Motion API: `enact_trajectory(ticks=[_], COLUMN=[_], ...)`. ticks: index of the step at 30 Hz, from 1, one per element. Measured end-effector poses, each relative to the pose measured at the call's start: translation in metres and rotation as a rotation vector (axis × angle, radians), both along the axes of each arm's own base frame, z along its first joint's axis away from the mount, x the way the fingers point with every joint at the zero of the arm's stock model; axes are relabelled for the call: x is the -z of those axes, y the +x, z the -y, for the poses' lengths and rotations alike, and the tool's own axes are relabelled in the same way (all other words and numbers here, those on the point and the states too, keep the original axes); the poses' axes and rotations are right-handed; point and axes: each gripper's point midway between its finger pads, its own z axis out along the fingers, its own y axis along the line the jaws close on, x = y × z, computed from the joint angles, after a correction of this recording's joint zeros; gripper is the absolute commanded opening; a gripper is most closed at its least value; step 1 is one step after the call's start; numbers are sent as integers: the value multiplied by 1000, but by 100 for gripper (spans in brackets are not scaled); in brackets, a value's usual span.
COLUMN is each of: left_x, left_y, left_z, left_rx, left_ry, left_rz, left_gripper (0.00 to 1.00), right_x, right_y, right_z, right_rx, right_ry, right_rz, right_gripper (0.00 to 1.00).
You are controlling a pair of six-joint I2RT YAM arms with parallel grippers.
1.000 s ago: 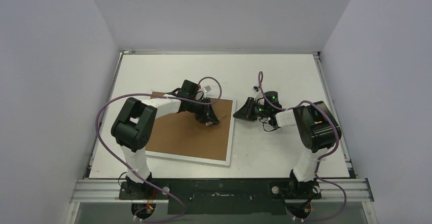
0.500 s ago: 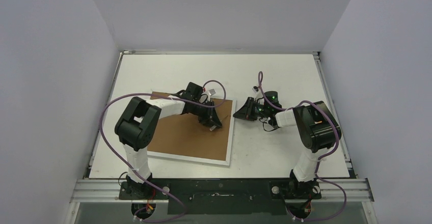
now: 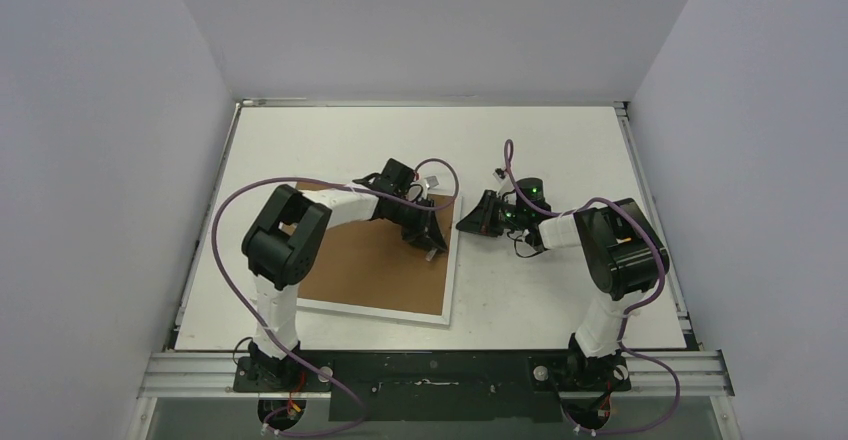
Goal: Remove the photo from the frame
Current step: Release the photo frame item from the photo frame.
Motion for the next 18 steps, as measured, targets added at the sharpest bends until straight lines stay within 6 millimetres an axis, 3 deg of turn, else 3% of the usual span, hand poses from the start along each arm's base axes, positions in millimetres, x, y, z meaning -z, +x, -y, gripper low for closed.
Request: enact_trajectory(ticks=[11,18], left_x=[-9,-4], left_y=[-14,-20], left_z=[40,46], left_rx=[108,125], left_ry=[-27,-25], left_rz=[32,24], left_gripper=[0,0], right_x=[0,0], right_y=[0,0], right_z=[-4,-4], right_rx=[-5,-4], right_ry=[-6,-6], right_rz=[4,5], right_gripper=[12,16])
